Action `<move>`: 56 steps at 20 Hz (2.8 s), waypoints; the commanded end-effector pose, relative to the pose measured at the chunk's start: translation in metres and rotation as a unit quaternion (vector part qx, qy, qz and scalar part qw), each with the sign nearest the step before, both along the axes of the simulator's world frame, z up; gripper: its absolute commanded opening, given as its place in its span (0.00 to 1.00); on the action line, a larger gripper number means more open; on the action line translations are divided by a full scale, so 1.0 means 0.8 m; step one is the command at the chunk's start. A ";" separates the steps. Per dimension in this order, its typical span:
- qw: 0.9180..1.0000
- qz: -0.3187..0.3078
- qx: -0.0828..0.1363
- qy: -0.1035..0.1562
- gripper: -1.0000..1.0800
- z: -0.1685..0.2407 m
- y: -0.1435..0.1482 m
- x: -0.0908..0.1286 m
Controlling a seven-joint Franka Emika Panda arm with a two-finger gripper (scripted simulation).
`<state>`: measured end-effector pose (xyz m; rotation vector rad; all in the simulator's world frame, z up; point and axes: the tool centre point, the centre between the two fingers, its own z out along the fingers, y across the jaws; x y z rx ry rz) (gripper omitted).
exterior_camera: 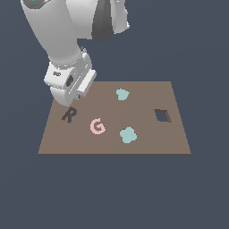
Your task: Insert a designated object into the corresponding slot on a board.
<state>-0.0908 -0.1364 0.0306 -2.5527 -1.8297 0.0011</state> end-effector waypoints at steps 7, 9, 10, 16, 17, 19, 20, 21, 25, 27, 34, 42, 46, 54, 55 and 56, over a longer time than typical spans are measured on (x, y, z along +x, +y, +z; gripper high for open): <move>1.000 0.000 0.000 -0.001 0.00 -0.001 0.000 0.000; 1.000 0.000 0.000 -0.001 0.00 -0.001 0.000 0.000; 1.000 0.000 0.000 -0.001 0.00 0.000 -0.001 0.001; 1.000 0.000 0.000 -0.001 0.00 0.004 -0.001 0.001; 1.000 -0.001 0.000 -0.001 0.00 0.004 0.000 0.001; 1.000 -0.004 0.000 -0.001 0.00 0.004 0.000 0.001; 1.000 -0.006 0.000 -0.001 0.00 0.004 0.000 0.002; 1.000 -0.009 0.000 -0.001 0.00 0.004 0.000 0.002; 1.000 -0.029 0.000 -0.001 0.00 0.004 0.002 0.005; 0.999 -0.043 0.000 -0.001 0.00 0.004 0.004 0.007; 0.993 -0.116 0.000 -0.001 0.00 0.005 0.010 0.018; 0.970 -0.244 0.000 -0.001 0.00 0.006 0.016 0.040; 0.947 -0.322 0.000 -0.001 0.00 0.007 0.017 0.055; 0.879 -0.477 0.000 -0.001 0.00 0.009 0.010 0.084; 0.869 -0.496 0.000 -0.001 0.00 0.009 0.009 0.087; 0.858 -0.514 0.000 -0.001 0.00 0.010 0.007 0.091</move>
